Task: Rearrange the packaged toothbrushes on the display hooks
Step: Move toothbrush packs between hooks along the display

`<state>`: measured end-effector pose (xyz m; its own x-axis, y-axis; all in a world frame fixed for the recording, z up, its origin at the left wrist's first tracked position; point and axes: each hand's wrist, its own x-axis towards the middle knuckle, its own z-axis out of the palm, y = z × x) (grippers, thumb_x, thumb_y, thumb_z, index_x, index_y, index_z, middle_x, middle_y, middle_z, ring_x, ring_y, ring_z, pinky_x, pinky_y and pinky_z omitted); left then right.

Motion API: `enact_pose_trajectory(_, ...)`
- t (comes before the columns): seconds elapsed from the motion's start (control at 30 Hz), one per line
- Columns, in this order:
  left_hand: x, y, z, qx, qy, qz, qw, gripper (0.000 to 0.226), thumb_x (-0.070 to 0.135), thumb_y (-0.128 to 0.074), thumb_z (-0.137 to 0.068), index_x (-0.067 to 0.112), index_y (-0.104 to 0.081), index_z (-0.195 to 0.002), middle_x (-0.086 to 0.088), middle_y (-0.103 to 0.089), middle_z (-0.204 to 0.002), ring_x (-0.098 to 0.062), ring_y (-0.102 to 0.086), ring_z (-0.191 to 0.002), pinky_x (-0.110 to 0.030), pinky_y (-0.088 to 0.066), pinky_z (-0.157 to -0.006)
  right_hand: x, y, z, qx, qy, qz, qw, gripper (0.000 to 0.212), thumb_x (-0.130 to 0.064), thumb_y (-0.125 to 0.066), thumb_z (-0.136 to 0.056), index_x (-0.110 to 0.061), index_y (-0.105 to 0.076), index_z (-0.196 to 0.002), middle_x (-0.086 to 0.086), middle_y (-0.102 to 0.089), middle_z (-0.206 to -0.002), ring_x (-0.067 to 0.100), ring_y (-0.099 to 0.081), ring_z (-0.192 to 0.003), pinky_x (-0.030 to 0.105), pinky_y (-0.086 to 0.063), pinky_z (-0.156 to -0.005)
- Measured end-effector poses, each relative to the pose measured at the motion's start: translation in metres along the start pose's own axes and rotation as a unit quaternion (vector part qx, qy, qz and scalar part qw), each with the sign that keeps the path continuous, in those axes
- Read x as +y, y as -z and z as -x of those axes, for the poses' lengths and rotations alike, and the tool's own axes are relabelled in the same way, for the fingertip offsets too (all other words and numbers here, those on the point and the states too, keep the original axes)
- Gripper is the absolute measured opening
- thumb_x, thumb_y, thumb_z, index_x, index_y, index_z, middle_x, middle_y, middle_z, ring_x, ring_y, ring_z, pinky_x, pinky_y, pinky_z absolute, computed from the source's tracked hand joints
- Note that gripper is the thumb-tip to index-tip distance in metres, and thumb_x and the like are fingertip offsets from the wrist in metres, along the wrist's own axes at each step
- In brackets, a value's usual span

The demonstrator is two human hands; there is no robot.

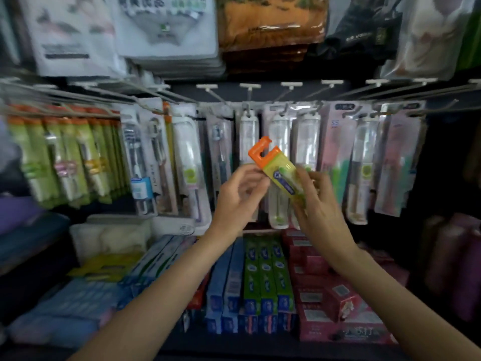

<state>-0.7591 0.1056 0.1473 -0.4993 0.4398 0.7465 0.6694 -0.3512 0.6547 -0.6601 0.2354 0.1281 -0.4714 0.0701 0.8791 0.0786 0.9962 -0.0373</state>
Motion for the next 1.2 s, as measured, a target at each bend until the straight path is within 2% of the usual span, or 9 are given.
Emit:
enact_pose_trajectory(0.17,0.007,0.087,0.004,0.111,0.064,0.056,0.99,0.019,0.004,-0.055,-0.09,0.02,-0.059,-0.099,0.003,-0.067,-0.091,0.0,-0.064,-0.081,-0.015,-0.049,-0.072,-0.076,-0.046,-0.042,-0.05,0.096,-0.056,0.993,0.068,-0.005,-0.074,-0.072,-0.001,-0.041,-0.13,0.022,-0.049,-0.111,0.037,-0.057,-0.092,0.038,-0.053,-0.065)
enact_pose_trajectory(0.3,0.0,0.174,0.007,0.243,0.115,0.04,0.962,0.016,0.006,-0.052,-0.092,0.021,-0.056,-0.096,0.009,-0.067,-0.071,-0.002,-0.062,-0.061,-0.02,-0.05,-0.06,-0.135,-0.083,-0.073,-0.057,0.149,-0.097,0.982,0.055,-0.021,-0.069,-0.081,-0.006,-0.043,-0.127,0.021,-0.045,-0.118,0.034,-0.052,-0.101,0.04,-0.05,-0.079)
enact_pose_trajectory(0.47,-0.014,0.285,-0.004,0.391,0.155,-0.01,0.907,0.038,0.001,-0.049,-0.092,0.02,-0.047,-0.125,-0.001,-0.055,-0.069,-0.008,-0.047,-0.046,-0.018,-0.039,-0.039,-0.194,-0.115,-0.105,-0.048,0.155,-0.12,0.979,0.039,-0.015,-0.065,-0.085,-0.003,-0.052,-0.12,0.02,-0.044,-0.119,0.036,-0.049,-0.103,0.042,-0.048,-0.081)
enact_pose_trajectory(0.57,-0.018,0.331,-0.019,0.435,0.15,-0.018,0.888,0.035,-0.003,-0.048,-0.09,0.021,-0.054,-0.115,-0.001,-0.054,-0.068,-0.008,-0.044,-0.047,-0.02,-0.037,-0.045,-0.214,-0.136,-0.118,-0.054,0.144,-0.126,0.98,0.039,-0.011,-0.063,-0.084,-0.002,-0.052,-0.12,0.021,-0.044,-0.119,0.038,-0.049,-0.107,0.044,-0.045,-0.087)
enact_pose_trajectory(0.8,-0.026,0.377,-0.054,0.476,0.156,0.047,0.864,0.036,-0.002,-0.051,-0.089,0.021,-0.055,-0.117,-0.009,-0.064,-0.103,-0.018,-0.056,-0.076,-0.024,-0.045,-0.057,-0.232,-0.152,-0.132,-0.059,0.132,-0.117,0.983,0.036,-0.005,-0.062,-0.082,-0.001,-0.055,-0.117,0.022,-0.044,-0.12,0.037,-0.047,-0.107,0.043,-0.044,-0.088)
enact_pose_trajectory(0.9,-0.025,0.376,-0.066,0.446,0.148,0.05,0.881,0.04,0.001,-0.047,-0.092,0.026,-0.055,-0.123,-0.006,-0.063,-0.103,-0.011,-0.051,-0.062,-0.02,-0.043,-0.051,-0.226,-0.152,-0.137,-0.058,0.128,-0.115,0.983,0.035,-0.003,-0.062,-0.082,0.0,-0.055,-0.116,0.022,-0.044,-0.119,0.037,-0.048,-0.108,0.042,-0.045,-0.087)
enact_pose_trajectory(0.97,-0.026,0.373,-0.071,0.42,0.14,0.033,0.896,0.043,0.0,-0.044,-0.092,0.023,-0.055,-0.127,-0.004,-0.064,-0.106,-0.009,-0.051,-0.059,-0.018,-0.044,-0.051,-0.221,-0.15,-0.139,-0.059,0.118,-0.11,0.985,0.034,-0.004,-0.061,-0.083,0.0,-0.056,-0.116,0.021,-0.044,-0.119,0.036,-0.047,-0.109,0.041,-0.045,-0.088)
enact_pose_trajectory(1.07,-0.033,0.378,-0.071,0.409,0.129,-0.031,0.903,0.047,-0.002,-0.04,-0.093,0.023,-0.052,-0.131,-0.001,-0.064,-0.107,-0.014,-0.058,-0.077,-0.024,-0.051,-0.076,-0.217,-0.146,-0.141,-0.052,0.116,-0.094,0.987,0.032,-0.004,-0.061,-0.083,0.0,-0.056,-0.114,0.021,-0.044,-0.12,0.036,-0.048,-0.11,0.044,-0.047,-0.09)
enact_pose_trajectory(1.2,-0.032,0.386,-0.067,0.388,0.12,-0.133,0.904,0.047,0.0,-0.035,-0.095,0.022,-0.044,-0.136,-0.001,-0.056,-0.113,-0.004,-0.048,-0.071,-0.014,-0.044,-0.064,-0.22,-0.144,-0.145,-0.045,0.113,-0.095,0.988,0.032,-0.003,-0.06,-0.083,0.0,-0.056,-0.115,0.019,-0.043,-0.121,0.034,-0.047,-0.111,0.037,-0.045,-0.09)
